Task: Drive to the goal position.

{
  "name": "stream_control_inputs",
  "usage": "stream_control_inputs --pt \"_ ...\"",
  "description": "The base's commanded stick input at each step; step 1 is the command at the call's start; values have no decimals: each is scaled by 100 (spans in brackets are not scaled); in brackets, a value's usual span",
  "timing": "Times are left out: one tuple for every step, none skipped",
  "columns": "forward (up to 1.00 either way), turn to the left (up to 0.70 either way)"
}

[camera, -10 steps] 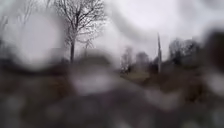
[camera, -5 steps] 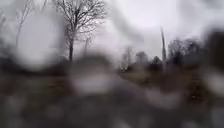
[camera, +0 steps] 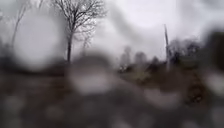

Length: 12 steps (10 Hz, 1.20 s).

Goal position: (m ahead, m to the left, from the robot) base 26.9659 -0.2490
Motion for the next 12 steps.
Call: stream_control_inputs --pt "70 0" --pt "70 0" --pt "70 0" --pt "70 0" --pt "70 0" --pt "70 0" --pt "70 0" --pt "70 0" --pt "70 0" --pt "70 0" --pt "70 0" --pt "70 0"
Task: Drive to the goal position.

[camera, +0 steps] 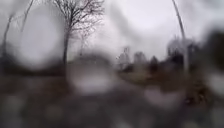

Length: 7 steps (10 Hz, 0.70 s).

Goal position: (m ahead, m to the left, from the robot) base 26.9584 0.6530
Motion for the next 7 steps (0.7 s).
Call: stream_control_inputs --pt "70 15" --pt "70 35" --pt "70 35" --pt "70 27" --pt "70 11" --pt "70 0" --pt "70 0"
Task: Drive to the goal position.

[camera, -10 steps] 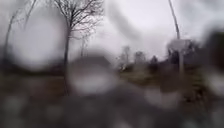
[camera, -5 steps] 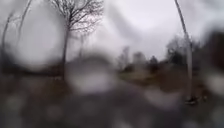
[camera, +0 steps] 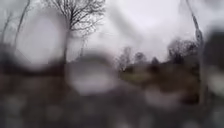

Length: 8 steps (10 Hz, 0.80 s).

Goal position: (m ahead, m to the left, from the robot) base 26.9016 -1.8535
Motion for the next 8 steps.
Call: stream_control_inputs --pt "70 0" --pt "70 0" --pt "70 0" --pt "70 0" --pt "70 0" --pt "70 0" --pt "70 0" --pt "70 0"
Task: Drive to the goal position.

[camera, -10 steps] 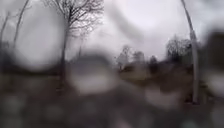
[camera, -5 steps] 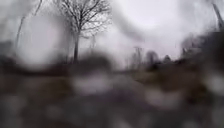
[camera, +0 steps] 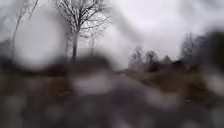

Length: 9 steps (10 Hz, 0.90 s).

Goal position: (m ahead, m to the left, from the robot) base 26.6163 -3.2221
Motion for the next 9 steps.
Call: stream_control_inputs --pt "70 0" --pt "70 0" --pt "70 0" --pt "70 0" --pt "70 0" --pt "70 0" --pt "70 0" --pt "70 0" --pt "70 0"
